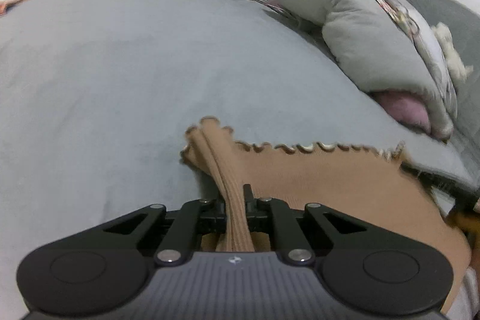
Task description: Fold clothes
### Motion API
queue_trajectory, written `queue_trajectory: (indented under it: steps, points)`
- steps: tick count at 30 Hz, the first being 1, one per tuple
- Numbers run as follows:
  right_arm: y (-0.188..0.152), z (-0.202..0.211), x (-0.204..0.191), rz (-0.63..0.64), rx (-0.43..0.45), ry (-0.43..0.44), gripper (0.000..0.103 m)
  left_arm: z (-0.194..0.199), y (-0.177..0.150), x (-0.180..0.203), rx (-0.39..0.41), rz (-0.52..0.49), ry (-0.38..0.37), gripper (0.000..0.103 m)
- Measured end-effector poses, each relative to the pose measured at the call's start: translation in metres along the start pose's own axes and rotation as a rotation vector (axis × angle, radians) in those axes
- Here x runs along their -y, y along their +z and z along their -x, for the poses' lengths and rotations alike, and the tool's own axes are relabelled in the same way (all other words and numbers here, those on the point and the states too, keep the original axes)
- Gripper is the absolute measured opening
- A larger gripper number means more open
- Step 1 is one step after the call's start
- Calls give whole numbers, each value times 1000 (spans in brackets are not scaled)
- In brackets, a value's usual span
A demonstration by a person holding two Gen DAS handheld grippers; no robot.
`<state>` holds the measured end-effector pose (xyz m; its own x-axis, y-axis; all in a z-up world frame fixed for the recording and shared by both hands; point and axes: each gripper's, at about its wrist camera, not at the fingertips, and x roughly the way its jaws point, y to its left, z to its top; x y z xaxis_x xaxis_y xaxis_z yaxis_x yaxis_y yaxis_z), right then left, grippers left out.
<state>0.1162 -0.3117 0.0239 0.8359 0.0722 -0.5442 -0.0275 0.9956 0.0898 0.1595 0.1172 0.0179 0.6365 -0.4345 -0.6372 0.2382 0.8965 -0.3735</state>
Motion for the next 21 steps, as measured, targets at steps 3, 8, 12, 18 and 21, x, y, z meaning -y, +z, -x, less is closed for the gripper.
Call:
queue_trajectory:
  steps: [3, 8, 12, 18, 21]
  points:
    - [-1, 5, -3, 15, 26, -50, 17, 2, -3, -8, 21, 71, 9, 13]
    - [6, 55, 30, -211, 110, -131, 54, 63, 5, 3, 182, 84, 209, 22]
    - [22, 116, 54, -305, 111, -66, 65, 130, 7, -2, 222, 111, 223, 23]
    - [-30, 173, 45, -237, -123, 131, 70, 190, -68, 30, 190, 116, 125, 39]
    - [-47, 173, 45, -297, -165, 161, 70, 178, -96, 49, 157, 76, 130, 39]
